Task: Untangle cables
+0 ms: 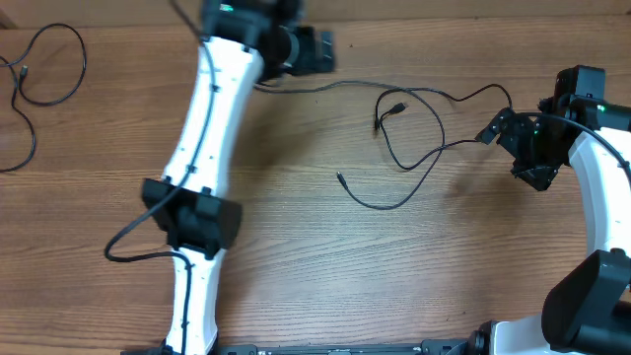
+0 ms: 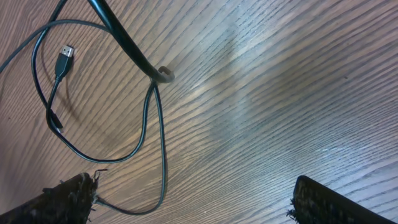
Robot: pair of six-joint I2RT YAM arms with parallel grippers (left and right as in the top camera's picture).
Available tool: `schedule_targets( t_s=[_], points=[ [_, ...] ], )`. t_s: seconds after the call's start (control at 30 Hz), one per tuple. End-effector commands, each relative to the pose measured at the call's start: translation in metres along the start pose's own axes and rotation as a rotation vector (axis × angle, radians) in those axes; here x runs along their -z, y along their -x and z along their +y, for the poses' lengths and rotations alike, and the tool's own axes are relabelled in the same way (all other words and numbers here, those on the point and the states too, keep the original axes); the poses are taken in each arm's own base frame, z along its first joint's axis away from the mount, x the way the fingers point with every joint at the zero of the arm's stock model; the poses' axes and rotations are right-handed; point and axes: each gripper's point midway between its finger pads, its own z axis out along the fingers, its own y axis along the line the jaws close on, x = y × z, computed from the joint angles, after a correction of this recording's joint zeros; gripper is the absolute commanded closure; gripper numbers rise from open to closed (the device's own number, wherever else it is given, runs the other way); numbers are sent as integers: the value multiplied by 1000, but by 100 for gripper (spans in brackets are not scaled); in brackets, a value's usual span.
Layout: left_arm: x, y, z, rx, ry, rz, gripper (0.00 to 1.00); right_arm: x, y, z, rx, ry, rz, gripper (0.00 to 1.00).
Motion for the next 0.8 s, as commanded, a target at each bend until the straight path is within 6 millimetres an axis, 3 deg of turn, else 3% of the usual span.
schedule_targets(
  t_s=[0.0, 0.1, 0.27, 0.63, 0.77],
  points=[
    [-12, -16, -27, -59, 7, 26, 0, 10, 6, 5, 9, 9, -37, 0],
    [-19, -28, -45, -98, 8, 43, 0, 10, 7, 5, 9, 10, -40, 0],
    [-25, -42, -58, -112, 15, 71, 0, 12, 29, 17, 32, 57, -132, 0],
    [-25, -53, -58, -81, 17, 113, 0, 13, 36, 21, 39, 72, -162, 0],
    [-25, -53, -59, -82, 16, 113, 0, 16, 41, 32, 53, 127, -179, 0]
  ],
)
